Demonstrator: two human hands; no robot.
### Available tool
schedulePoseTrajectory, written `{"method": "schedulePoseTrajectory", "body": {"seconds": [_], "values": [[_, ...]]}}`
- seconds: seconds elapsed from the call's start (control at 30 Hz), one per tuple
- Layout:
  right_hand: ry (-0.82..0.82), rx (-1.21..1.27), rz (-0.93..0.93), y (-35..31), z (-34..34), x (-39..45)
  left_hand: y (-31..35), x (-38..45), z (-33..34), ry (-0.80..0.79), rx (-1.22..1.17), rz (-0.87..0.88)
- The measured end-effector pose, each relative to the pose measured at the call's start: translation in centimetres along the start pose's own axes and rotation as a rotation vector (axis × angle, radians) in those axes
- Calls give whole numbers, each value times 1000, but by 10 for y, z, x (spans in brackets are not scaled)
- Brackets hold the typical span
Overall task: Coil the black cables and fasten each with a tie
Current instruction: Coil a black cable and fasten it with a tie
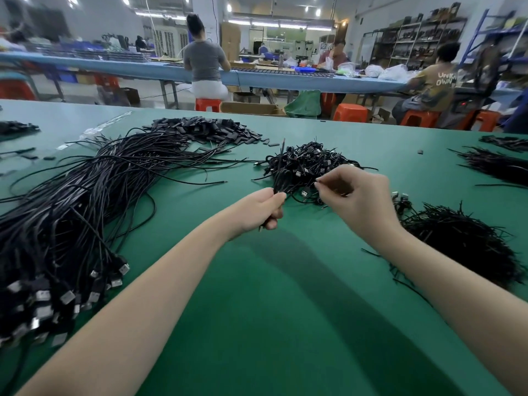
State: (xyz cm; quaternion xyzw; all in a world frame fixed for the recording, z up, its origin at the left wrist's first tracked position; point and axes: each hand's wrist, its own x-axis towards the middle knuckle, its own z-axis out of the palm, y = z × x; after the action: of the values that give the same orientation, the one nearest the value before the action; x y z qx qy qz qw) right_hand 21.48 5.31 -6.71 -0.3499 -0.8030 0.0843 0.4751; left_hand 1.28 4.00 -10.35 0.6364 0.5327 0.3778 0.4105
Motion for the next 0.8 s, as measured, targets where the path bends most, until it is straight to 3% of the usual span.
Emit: {"method": "schedulePoseTrajectory", "body": {"seconds": [0.1,0.23,0.33,0.43,0.5,0.67,0.73,0.8], "values": [[-60,-83,-196,-15,20,-1,7,-2,4,-20,238,7],[-156,-104,-200,-20,26,-4,10,-4,8,-10,400,47],[-268,-184,-235,-24,20,0,12,-5,13,109,727,96],[-359,-457,-379,-31,5,19,14,-10,25,303,1155,254],[-497,-461,-249,-33,-8,42,15,-14,31,381,1211,413],[-1023,136,489,-5,-30,76,14,-14,35,448,1147,744],[-1038,471,654,6,-24,67,13,-14,35,433,987,738],[-923,778,762,11,-7,53,8,-12,34,415,736,654]]}}
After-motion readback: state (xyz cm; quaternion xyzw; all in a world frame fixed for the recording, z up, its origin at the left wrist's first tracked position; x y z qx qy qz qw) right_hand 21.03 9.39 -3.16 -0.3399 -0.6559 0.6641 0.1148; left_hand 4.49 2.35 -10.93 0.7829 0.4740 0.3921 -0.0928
